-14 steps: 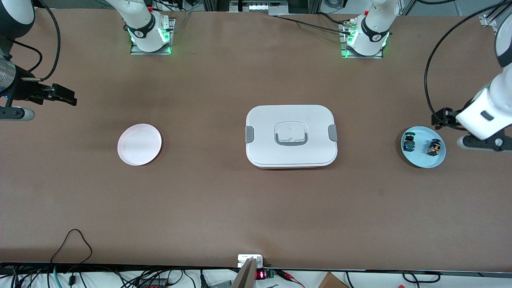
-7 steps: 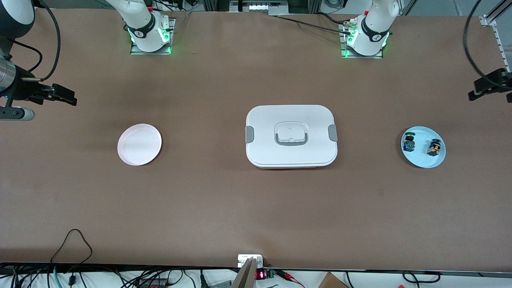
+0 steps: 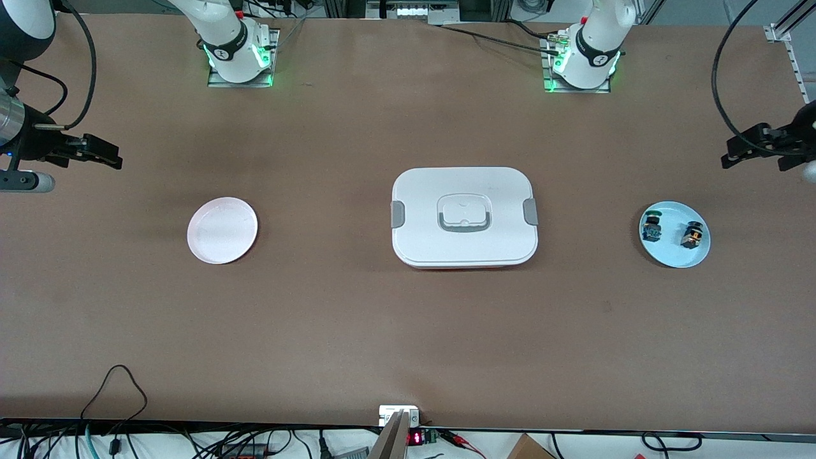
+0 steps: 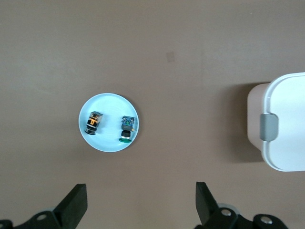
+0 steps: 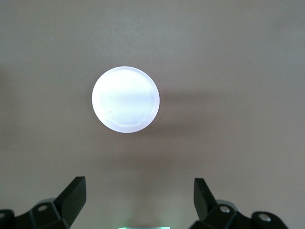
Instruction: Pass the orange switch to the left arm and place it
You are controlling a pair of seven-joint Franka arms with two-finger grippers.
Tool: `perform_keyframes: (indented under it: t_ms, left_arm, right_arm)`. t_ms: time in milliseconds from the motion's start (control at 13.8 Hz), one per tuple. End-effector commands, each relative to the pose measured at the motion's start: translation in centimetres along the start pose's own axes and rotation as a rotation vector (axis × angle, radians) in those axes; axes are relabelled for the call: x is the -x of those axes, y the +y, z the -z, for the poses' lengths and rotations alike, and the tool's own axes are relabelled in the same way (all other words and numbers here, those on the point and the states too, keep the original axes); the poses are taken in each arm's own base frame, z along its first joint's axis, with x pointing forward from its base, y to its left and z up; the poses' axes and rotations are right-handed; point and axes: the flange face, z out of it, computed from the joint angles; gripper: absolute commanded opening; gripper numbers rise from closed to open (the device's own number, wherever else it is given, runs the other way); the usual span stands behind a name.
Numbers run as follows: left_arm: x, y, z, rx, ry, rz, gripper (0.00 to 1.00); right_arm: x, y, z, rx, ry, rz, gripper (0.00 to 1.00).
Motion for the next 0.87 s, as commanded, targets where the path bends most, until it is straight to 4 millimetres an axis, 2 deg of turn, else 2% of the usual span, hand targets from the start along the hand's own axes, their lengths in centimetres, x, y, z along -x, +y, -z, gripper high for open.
perform_keyframes:
  t_ms: [0,144,433,794]
  left_arm:
    - [1.5,0.2,-0.8,-0.034,0.019,0.005,1.00]
    - [1.5,0.3,-2.3,-0.036,0.038,0.002,1.00]
    - [1.1,0.4,-2.4,-0.037,0.030,-0.007,1.00]
    - [1.0,0.5,-2.1,-0.036,0.035,-0.010,1.00]
  right_arm:
    - [1.3,0.1,0.2,-0.018,0.029,0.002,1.00]
    - [2.5,-0.9,-0.1,-0.015,0.054,-0.002,1.00]
    - [2.3,-1.1,0.5,-0.005,0.059,0.012,1.00]
    - [0.4,-0.9,0.9,-0.015,0.059,0.009,1.00]
